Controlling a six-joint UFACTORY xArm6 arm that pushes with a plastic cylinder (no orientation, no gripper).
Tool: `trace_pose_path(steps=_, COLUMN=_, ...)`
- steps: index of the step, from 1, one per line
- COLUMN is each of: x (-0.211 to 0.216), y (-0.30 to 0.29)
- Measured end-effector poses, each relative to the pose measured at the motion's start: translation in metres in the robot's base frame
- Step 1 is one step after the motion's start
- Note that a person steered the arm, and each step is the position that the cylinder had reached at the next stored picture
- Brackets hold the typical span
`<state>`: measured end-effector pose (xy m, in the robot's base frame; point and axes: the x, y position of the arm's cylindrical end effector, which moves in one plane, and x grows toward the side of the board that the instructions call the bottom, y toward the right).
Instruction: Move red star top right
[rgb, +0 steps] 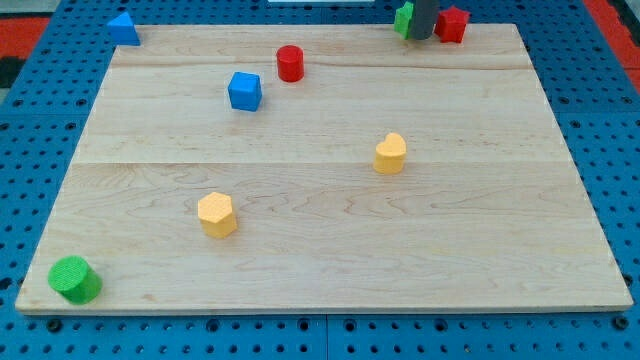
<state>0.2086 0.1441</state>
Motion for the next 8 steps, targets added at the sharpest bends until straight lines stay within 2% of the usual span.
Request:
trace_pose_path(steps=7, x=0.000, y=0.129)
trace_pose_path(steps=8, x=0.000, y=0.130)
